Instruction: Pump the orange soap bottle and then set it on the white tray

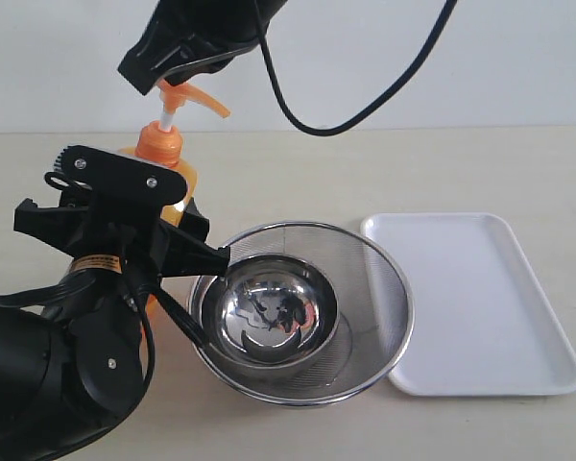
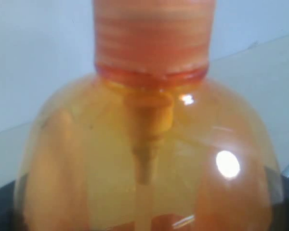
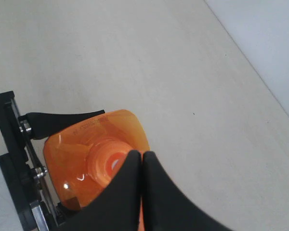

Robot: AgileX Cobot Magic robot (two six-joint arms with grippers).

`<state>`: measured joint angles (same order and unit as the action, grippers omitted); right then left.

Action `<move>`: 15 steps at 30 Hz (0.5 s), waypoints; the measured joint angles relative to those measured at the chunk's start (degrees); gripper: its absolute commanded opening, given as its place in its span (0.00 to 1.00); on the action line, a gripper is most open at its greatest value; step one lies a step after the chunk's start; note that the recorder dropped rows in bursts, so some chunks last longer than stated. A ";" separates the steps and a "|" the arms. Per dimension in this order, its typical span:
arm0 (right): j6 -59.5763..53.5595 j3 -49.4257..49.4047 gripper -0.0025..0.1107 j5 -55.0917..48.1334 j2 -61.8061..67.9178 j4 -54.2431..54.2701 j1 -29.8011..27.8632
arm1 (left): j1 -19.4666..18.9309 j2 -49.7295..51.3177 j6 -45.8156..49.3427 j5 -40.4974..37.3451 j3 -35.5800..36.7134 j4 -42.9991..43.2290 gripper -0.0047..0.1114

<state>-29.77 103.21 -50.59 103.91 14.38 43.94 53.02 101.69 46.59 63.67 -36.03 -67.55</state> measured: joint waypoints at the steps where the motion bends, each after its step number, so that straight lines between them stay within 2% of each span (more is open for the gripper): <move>1: 0.10 0.00 0.02 0.00 0.00 0.00 0.00 | 0.00 0.00 0.00 0.00 0.00 0.00 0.08; 15: 0.32 0.00 0.02 0.00 0.00 0.00 0.00 | 0.00 0.00 0.00 0.00 0.00 0.00 0.08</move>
<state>-29.45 103.21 -50.59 103.91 14.38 43.94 53.02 101.69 46.59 63.67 -36.03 -67.55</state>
